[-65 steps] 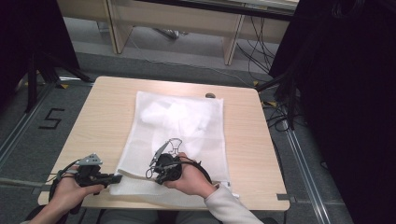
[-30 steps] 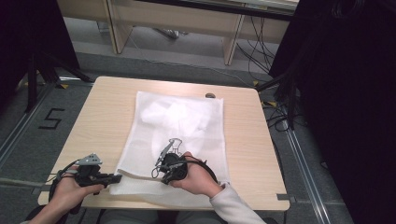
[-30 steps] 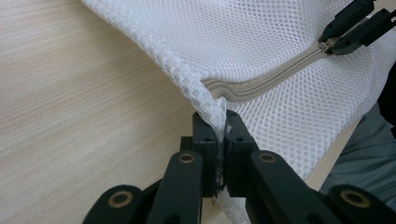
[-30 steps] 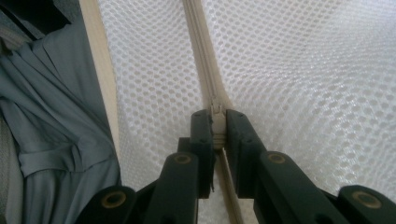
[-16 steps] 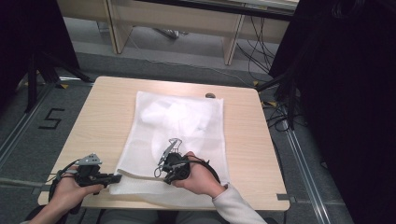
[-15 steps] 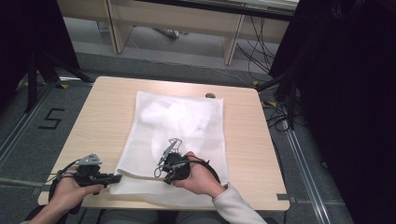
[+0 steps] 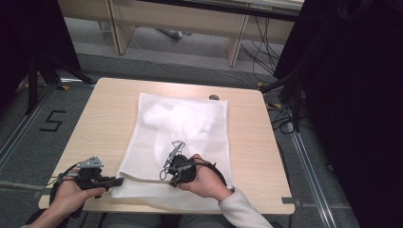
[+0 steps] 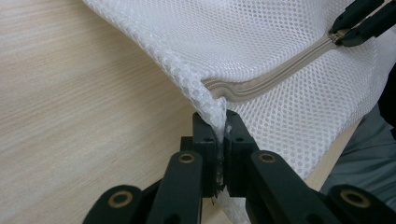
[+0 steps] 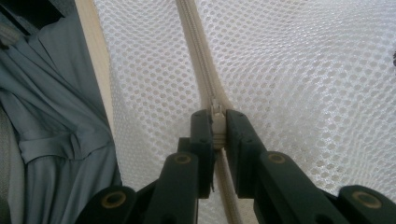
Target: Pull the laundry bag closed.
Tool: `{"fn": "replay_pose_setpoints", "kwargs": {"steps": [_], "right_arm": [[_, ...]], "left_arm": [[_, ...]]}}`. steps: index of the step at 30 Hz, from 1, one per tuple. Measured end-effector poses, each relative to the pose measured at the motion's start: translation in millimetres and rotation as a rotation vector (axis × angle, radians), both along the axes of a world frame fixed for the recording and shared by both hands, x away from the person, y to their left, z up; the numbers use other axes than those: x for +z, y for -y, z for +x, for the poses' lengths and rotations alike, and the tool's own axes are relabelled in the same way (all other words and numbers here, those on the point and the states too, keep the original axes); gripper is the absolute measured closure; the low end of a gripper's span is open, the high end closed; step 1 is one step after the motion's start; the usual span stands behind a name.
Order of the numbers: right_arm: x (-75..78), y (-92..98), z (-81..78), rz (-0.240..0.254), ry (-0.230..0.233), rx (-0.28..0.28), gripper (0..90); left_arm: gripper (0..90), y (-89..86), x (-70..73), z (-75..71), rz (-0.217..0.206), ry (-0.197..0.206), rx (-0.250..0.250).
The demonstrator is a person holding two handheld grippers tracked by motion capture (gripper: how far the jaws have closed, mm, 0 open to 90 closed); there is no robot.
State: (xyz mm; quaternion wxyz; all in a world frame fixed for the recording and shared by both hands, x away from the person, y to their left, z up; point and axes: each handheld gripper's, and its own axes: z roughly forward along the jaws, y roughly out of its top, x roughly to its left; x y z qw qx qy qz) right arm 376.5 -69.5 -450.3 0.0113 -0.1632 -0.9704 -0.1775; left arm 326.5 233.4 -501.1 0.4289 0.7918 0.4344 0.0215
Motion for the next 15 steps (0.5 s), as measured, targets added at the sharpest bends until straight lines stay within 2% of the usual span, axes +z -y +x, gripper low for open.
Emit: {"fn": "replay_pose_setpoints", "kwargs": {"steps": [2, 5, 7, 10, 12, 13, 15], "right_arm": [[-0.1, 0.9, 0.2, -0.004, -0.001, -0.003, 82.3], [2.2, 1.8, -1.8, -0.022, -0.007, -0.036, 82.3], [1.8, 3.0, 0.2, -0.014, 0.003, -0.001, 82.3], [3.1, 5.2, -0.7, -0.027, -0.005, -0.032, 82.3], [2.4, 6.1, 0.4, -0.004, 0.003, -0.01, 82.3], [2.6, 6.6, 0.3, -0.007, 0.005, -0.01, 82.3], [3.6, 7.1, -1.9, -0.018, -0.014, -0.045, 82.2]], "left_arm": [[85.2, 0.3, 0.0, -0.1, -0.005, 0.0, 0.002], [85.2, 0.0, 0.0, 0.0, -0.006, 0.0, 0.002], [85.3, -0.6, 0.0, 0.0, -0.006, 0.001, 0.002], [85.3, -0.3, 0.0, -0.1, -0.013, 0.0, 0.005], [85.3, -0.2, 0.1, -0.2, -0.008, 0.002, 0.007], [85.3, -0.2, -0.1, -0.1, -0.011, 0.001, 0.006], [85.3, -1.0, 0.2, 0.0, -0.001, 0.004, 0.003]]}}
